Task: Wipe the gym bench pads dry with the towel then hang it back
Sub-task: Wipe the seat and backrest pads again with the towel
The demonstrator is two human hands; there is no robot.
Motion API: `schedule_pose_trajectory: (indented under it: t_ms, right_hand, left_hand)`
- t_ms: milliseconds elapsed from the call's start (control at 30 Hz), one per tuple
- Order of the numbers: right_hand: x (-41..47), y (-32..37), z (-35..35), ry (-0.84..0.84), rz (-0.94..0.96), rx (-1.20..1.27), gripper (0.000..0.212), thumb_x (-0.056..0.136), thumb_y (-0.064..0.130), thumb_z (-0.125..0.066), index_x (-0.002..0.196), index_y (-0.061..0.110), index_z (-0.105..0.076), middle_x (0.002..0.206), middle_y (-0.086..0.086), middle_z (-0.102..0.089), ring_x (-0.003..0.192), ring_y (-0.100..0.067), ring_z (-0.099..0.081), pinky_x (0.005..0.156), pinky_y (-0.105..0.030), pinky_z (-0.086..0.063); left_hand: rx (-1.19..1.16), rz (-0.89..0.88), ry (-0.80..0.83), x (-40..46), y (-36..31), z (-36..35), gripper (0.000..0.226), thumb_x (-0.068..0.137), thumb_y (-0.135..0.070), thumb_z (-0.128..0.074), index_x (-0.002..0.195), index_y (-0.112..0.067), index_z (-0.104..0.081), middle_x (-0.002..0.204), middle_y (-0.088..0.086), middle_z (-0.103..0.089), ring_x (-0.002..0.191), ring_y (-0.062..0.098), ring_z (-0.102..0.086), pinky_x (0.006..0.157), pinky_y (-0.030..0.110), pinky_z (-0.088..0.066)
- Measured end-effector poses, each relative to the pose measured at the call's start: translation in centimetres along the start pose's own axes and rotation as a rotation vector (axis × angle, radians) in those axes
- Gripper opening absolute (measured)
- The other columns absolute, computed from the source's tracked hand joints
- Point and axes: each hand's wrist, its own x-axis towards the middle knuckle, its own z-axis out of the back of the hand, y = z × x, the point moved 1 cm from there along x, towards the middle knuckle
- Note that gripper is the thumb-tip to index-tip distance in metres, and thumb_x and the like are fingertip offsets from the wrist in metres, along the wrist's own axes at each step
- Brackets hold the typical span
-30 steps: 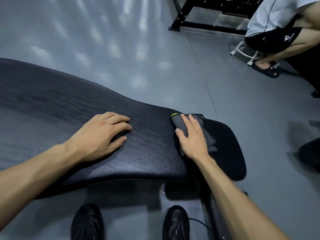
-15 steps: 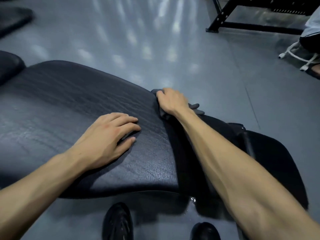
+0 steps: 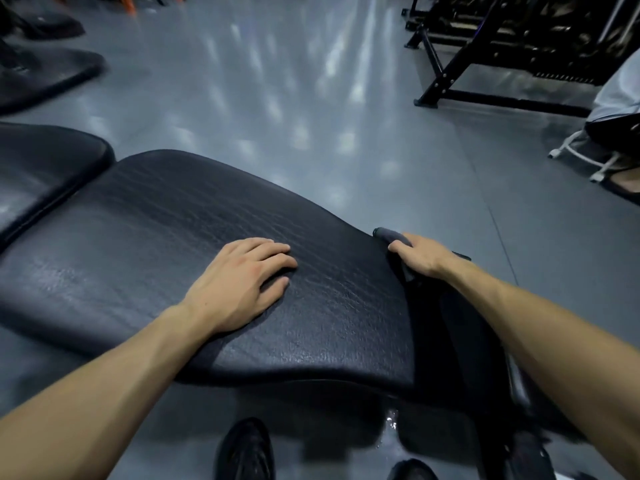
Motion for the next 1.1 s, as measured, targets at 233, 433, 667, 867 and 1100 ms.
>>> schedule_pose_trajectory:
  t_ms: [233, 433, 667, 867, 1100]
  right_hand:
    - [0.6, 1.1, -2.3, -0.346, -0.037, -0.096, 0.046, 0.096, 0.043, -0.023, 0.112, 0.022, -0.061, 0.108, -0.011, -0.070, 0.099, -0.034, -0.063, 0.081, -0.040, -0.045]
    - [4.4, 14.3, -3.6, -0.325, 0.103, -0.021, 0.045, 0.101, 0.041, -0.028, 0.124, 0.011, -0.053, 0.126, -0.021, -0.063, 0.115, -0.040, -0.058, 0.096, -0.046, -0.040]
    - [6.7, 12.4, -0.6, 0.080, 0.361, 0.274, 0.054, 0.097, 0.049, -0.036, 0.148, 0.033, -0.045, 0.154, 0.005, -0.048, 0.140, -0.023, -0.044, 0.118, -0.043, -0.027]
    - [4.0, 4.3, -0.2, 0.075, 0.332, 0.208, 0.044, 0.102, 0.054, -0.044, 0.134, 0.029, -0.060, 0.130, 0.013, -0.061, 0.114, -0.007, -0.054, 0.090, -0.020, -0.032]
    - [5.0, 5.7, -0.6, 0.043, 0.348, 0.130, 0.046, 0.105, 0.051, -0.037, 0.130, 0.019, -0.059, 0.130, -0.002, -0.063, 0.113, -0.015, -0.054, 0.086, -0.023, -0.030]
  left_hand:
    - [0.035, 0.058, -0.009, -1.2, 1.3, 1.5, 0.039, 0.096, -0.048, -0.040, 0.120, -0.035, -0.068, 0.138, -0.014, -0.061, 0.133, 0.016, -0.051, 0.112, 0.037, -0.038]
    - [0.064, 0.174, -0.105, -2.4, 4.7, 3.0, 0.036, 0.094, -0.046, -0.047, 0.118, -0.030, -0.069, 0.136, -0.008, -0.062, 0.127, 0.019, -0.055, 0.105, 0.040, -0.044]
    - [0.106, 0.553, -0.149, -4.3, 7.8, 4.0, 0.060, 0.092, -0.059, -0.032, 0.134, -0.030, -0.064, 0.147, 0.005, -0.055, 0.137, 0.030, -0.044, 0.116, 0.045, -0.035]
    - [0.131, 0.524, 0.134, -4.1, 8.1, 6.3, 0.089, 0.075, -0.085, -0.013, 0.149, -0.045, -0.044, 0.163, -0.004, -0.036, 0.147, 0.027, -0.032, 0.120, 0.045, -0.031]
    - [0.174, 0.345, 0.163, -4.5, 9.7, 6.7, 0.089, 0.077, -0.093, -0.008, 0.148, -0.051, -0.041, 0.161, -0.008, -0.038, 0.142, 0.025, -0.039, 0.117, 0.045, -0.035]
